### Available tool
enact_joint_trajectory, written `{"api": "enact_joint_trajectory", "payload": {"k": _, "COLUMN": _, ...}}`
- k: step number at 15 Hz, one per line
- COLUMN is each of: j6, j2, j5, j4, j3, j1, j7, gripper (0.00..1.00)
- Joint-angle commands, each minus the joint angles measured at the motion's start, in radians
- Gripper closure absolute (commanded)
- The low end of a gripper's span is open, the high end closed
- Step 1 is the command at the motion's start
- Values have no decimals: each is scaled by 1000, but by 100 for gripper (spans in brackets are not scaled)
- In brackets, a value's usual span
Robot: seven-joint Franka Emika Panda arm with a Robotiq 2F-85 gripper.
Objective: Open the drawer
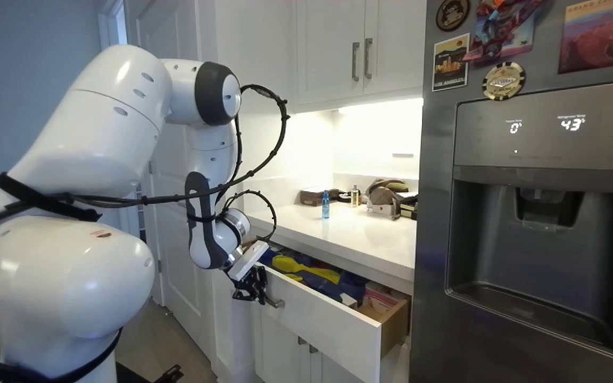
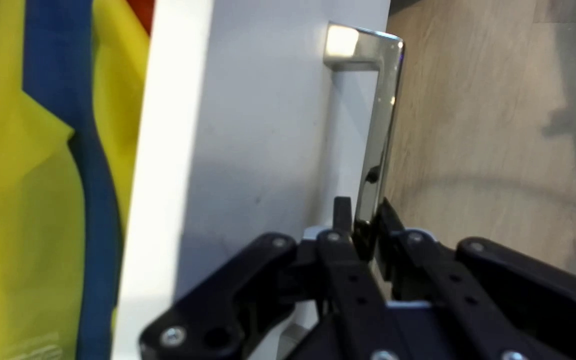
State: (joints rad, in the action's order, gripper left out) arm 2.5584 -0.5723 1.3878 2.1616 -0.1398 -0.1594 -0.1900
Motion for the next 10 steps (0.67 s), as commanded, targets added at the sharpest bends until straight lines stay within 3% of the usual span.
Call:
{"api": "enact_joint_trajectory", "payload": {"k": 1, "j6": 67, "j2": 45, "j5": -39, "j4": 128, "j3": -17, "j1": 48, "j7": 113, "gripper": 97}}
{"api": "enact_joint_trajectory", "payload": {"k": 10, "j6": 58, "j2": 98, "j5": -6, "j4": 226, "j3": -40, "j1": 38, "j7": 27, "gripper": 97}}
